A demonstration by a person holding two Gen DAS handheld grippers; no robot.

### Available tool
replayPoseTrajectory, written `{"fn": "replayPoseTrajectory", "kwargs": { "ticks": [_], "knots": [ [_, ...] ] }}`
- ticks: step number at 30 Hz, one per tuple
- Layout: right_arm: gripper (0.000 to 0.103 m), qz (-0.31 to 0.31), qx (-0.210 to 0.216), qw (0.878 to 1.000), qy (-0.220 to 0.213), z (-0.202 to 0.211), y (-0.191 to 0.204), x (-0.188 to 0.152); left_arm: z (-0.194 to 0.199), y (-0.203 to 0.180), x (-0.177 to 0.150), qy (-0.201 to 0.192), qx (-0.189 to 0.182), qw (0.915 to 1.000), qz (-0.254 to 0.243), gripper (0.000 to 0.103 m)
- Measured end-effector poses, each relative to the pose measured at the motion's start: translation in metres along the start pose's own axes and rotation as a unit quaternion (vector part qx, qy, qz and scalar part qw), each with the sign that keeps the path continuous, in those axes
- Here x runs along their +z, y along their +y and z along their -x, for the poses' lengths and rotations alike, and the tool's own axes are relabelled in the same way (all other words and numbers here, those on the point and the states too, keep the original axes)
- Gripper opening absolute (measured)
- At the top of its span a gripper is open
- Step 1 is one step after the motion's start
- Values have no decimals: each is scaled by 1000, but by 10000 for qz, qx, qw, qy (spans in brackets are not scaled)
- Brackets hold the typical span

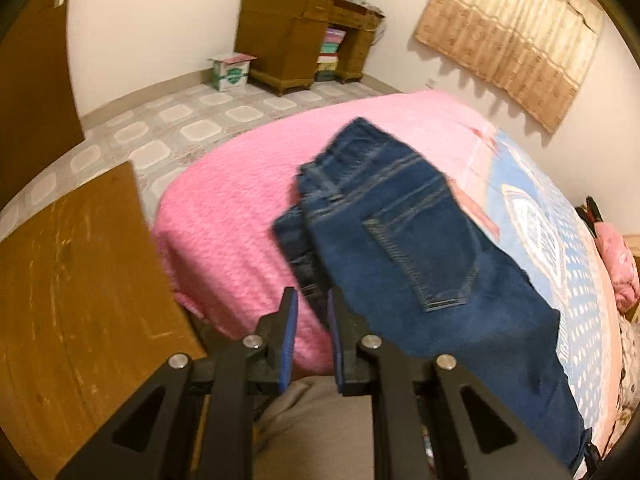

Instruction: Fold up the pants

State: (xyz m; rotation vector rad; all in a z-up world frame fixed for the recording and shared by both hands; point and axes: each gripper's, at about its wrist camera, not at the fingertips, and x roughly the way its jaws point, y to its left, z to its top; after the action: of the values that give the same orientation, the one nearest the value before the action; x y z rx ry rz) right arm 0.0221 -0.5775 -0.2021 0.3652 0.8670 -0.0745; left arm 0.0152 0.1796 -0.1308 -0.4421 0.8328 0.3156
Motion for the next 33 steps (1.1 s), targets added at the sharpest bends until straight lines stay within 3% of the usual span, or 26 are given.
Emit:
{"fn": "replayPoseTrajectory", "kwargs": {
  "ticks": [1,3,4,6,9,11,13,15,18,20,22,25,26,27,28,31,33],
  "knots": [
    [39,145,-60,9999,65,0,4,-1,-2,-8,0,9,-31,10000,-18,16],
    [20,392,-165,9989,221,2,9,-2,-4,-22,-1,43,-146,9999,-66,16],
    [17,377,-239,9988,220,6,7,-3,-4,-27,-2,57,-175,9998,-110,16],
    [15,355,-547,9978,-135,24,3,-5,-4,-36,-4,63,-200,9995,-219,16],
    [14,-218,-776,9929,-873,56,-18,-10,-6,-39,-6,84,-193,9995,-222,16],
    [14,-427,-1273,9829,-1262,68,-30,-13,-8,-36,-5,114,-186,9997,-140,16],
    [14,-400,-1699,9773,-1201,60,-36,-17,-8,-33,-3,114,-177,9997,-94,16],
    [15,-363,-1969,9761,-845,36,-42,-24,-8,-30,-3,89,-132,9998,-82,16],
    [27,-108,-2274,9670,-1143,27,-39,-37,-9,-22,0,123,-73,9999,0,16],
    [49,-380,-2252,9676,-1074,34,-47,-36,-11,-17,4,118,-67,9999,48,16],
    [51,-911,-2085,9674,-1112,50,-58,-31,-12,-15,7,82,-9,10000,-35,16],
    [51,-1701,-2491,9321,-2005,109,-48,-22,-13,-17,13,-68,139,9994,-317,16],
    [51,-1770,-2369,9296,-2200,122,-37,-19,-14,-18,17,-124,150,9990,-410,16],
    [51,-1752,-1938,9367,-2331,132,-19,-13,-14,-20,19,-162,143,9987,-460,16],
    [51,-1592,-1347,9513,-2268,131,2,-4,-15,-22,22,-211,133,9983,-524,16],
    [51,-695,18,9855,-1546,98,91,19,-16,-28,34,-412,64,9966,-707,21],
    [51,-59,666,9904,-1206,72,158,26,-17,-25,42,-447,62,9970,-625,22]
  ]
}}
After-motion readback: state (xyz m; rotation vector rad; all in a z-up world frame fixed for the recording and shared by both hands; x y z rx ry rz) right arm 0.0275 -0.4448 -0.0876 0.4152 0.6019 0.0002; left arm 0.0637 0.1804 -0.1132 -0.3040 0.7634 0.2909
